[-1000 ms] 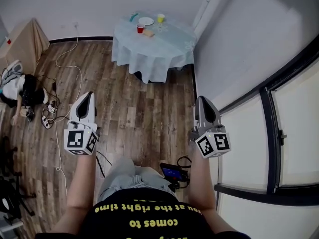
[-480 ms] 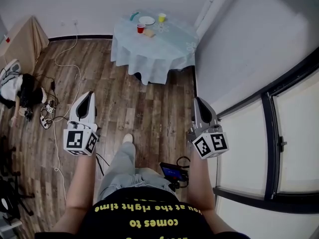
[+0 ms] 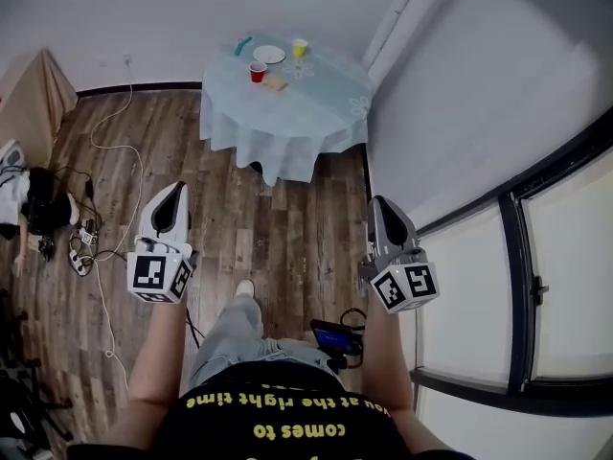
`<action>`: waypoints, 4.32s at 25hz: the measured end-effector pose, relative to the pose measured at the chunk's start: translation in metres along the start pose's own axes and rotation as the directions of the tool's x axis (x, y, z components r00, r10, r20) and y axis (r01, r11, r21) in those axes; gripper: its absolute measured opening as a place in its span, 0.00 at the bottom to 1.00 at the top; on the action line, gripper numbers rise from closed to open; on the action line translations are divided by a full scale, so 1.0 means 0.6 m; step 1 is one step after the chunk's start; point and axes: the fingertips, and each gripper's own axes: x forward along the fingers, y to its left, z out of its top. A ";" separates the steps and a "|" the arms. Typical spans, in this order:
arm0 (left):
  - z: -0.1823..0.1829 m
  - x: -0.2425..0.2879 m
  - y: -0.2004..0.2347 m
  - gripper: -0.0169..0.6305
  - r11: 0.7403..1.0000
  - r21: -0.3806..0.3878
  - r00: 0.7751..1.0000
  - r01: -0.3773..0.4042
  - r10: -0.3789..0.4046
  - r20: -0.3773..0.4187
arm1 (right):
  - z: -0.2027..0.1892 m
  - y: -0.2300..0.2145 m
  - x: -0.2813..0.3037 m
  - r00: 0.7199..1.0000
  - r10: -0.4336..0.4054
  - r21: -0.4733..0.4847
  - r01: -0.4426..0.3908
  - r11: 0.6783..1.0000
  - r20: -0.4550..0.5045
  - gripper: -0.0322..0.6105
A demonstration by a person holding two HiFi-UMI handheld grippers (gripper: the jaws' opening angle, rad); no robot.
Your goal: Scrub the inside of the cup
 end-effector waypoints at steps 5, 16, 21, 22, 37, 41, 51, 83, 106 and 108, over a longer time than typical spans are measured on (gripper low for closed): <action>0.001 0.083 0.033 0.03 0.999 0.008 0.999 0.036 -0.036 0.000 | -0.006 -0.013 0.080 1.000 -0.010 0.000 0.010 1.000 -0.005 0.06; -0.012 0.224 0.116 0.03 0.997 -0.002 0.997 0.071 -0.071 0.005 | -0.018 -0.041 0.217 0.999 -0.035 -0.004 0.035 0.999 -0.007 0.06; -0.016 0.269 0.137 0.03 0.996 -0.001 0.996 0.090 -0.090 0.011 | -0.022 -0.054 0.259 0.999 -0.050 -0.002 0.050 0.999 -0.002 0.06; -0.017 0.277 0.141 0.03 0.996 0.000 0.996 0.092 -0.092 0.012 | -0.022 -0.055 0.267 0.999 -0.052 0.000 0.052 0.999 -0.002 0.06; -0.045 0.337 0.207 0.03 0.996 -0.020 0.997 0.082 -0.082 -0.002 | -0.041 -0.056 0.366 0.999 -0.042 0.007 0.042 0.999 -0.015 0.06; -0.049 0.347 0.219 0.03 0.997 -0.026 0.997 0.073 -0.074 -0.001 | -0.041 -0.054 0.383 0.999 -0.032 0.006 0.032 0.999 -0.017 0.06; -0.058 0.344 0.228 0.03 0.997 -0.027 0.997 0.071 -0.072 -0.014 | -0.048 -0.045 0.396 0.999 -0.017 0.006 0.017 1.000 -0.028 0.06; -0.094 0.506 0.275 0.03 0.998 -0.033 0.997 -0.053 0.051 -0.054 | -0.092 -0.150 0.627 0.988 0.154 0.080 -0.151 0.985 -0.028 0.06; -0.133 0.768 0.279 0.03 0.993 -0.088 0.993 -0.083 0.076 -0.086 | -0.094 -0.306 0.874 0.961 0.270 0.082 -0.264 0.961 -0.066 0.06; -0.139 0.779 0.282 0.03 0.991 -0.089 0.992 -0.099 0.091 -0.090 | -0.096 -0.313 0.889 0.956 0.284 0.080 -0.278 0.957 -0.072 0.06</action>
